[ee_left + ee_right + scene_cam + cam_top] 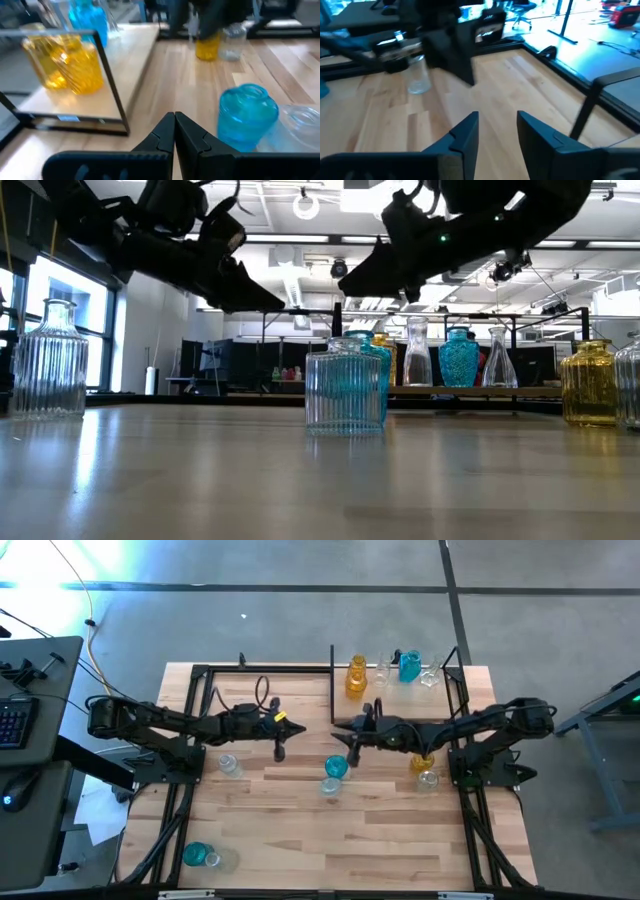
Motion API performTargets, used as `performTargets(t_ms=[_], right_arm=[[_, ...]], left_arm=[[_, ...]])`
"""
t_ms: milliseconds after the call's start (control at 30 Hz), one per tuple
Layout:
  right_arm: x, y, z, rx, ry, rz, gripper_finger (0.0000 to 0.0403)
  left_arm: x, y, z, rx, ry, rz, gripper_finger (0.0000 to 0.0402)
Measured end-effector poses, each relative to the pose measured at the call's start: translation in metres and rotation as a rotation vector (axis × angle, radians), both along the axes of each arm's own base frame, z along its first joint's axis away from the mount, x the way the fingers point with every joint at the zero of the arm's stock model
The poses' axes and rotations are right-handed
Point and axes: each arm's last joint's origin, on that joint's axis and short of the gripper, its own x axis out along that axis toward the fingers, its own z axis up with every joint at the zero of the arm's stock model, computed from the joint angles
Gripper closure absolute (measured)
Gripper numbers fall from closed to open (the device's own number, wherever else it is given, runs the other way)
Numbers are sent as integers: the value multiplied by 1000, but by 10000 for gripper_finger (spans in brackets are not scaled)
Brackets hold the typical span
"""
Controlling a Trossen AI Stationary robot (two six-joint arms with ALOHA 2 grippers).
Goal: Sort vases onto shelf
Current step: Put the transparent vase on the shelf aligned with the other transparent vase
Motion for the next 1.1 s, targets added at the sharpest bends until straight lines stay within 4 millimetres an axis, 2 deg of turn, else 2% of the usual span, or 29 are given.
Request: performTargets(t_ms=[200,367,833,1100], right_arm=[[6,-5,11,-47,-3,27,286],[11,1,17,-80,45,92,286],[14,19,21,-95,79,155,286],[13,20,20,-95,82,158,286]], left_arm=[[4,-11,16,-46,138,-59,401],[1,-37,31,-79,288,-149,401],[-41,-128,97,-230,727,-338,398],[-67,-171,122,-456,836,-402,342]])
